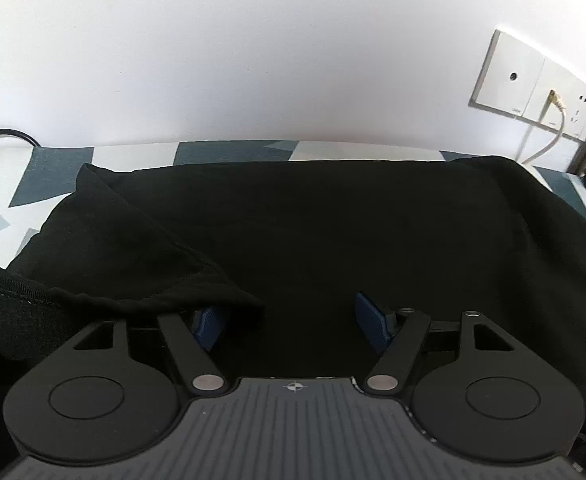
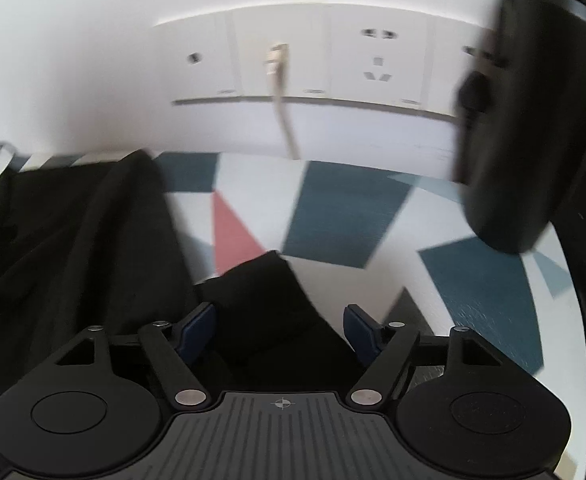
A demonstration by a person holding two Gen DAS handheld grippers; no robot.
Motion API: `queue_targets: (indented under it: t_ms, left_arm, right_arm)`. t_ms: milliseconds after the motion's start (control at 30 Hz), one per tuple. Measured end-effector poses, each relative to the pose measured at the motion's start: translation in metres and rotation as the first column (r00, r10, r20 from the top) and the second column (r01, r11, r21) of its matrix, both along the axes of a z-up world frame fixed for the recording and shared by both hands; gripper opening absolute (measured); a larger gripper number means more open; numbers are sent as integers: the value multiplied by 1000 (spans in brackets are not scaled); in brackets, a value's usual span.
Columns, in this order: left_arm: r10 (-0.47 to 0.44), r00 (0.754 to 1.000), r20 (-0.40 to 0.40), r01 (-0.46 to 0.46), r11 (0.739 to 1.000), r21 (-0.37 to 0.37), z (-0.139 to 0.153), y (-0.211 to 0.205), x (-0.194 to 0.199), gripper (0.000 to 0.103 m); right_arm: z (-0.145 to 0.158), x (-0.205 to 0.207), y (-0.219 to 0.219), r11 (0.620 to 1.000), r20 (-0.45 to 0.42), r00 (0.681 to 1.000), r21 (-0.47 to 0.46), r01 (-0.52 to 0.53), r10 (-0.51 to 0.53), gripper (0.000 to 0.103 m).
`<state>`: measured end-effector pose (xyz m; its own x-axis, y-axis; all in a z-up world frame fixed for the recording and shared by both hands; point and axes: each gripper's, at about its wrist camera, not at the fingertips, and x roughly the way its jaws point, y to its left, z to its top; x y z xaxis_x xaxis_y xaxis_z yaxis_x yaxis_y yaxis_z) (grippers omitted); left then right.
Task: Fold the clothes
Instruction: 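Open both tools and release the black garment onto the table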
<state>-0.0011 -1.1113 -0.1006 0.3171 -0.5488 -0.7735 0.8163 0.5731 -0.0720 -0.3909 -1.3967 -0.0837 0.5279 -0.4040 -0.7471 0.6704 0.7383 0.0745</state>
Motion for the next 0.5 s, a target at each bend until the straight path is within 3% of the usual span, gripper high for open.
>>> queue_targets:
  t_ms: [100, 233, 300, 433, 500]
  left_arm:
    - [0, 1000, 27, 0, 1000, 18, -5, -8, -5, 72]
    - [-1, 1000, 29, 1, 1000, 24, -6, -12, -7, 77]
    - [-8, 999, 34, 7, 1000, 24, -7, -13, -9, 80]
    - [-28, 999, 39, 27, 999, 28, -8, -15, -9, 84]
    - [-45, 998, 38, 43, 999, 33, -8, -15, -9, 84]
  right_arm:
    - [-1, 7, -3, 998, -21, 998, 14, -60, 60, 70]
    - [-11, 25, -7, 992, -89, 989, 47, -114, 117, 84]
    - [-13, 29, -6, 992, -100, 988, 39, -117, 120, 86]
    - [-8, 25, -3, 995, -92, 991, 20, -95, 96, 64]
    - [-7, 20, -4, 999, -96, 994, 2, -49, 49, 62]
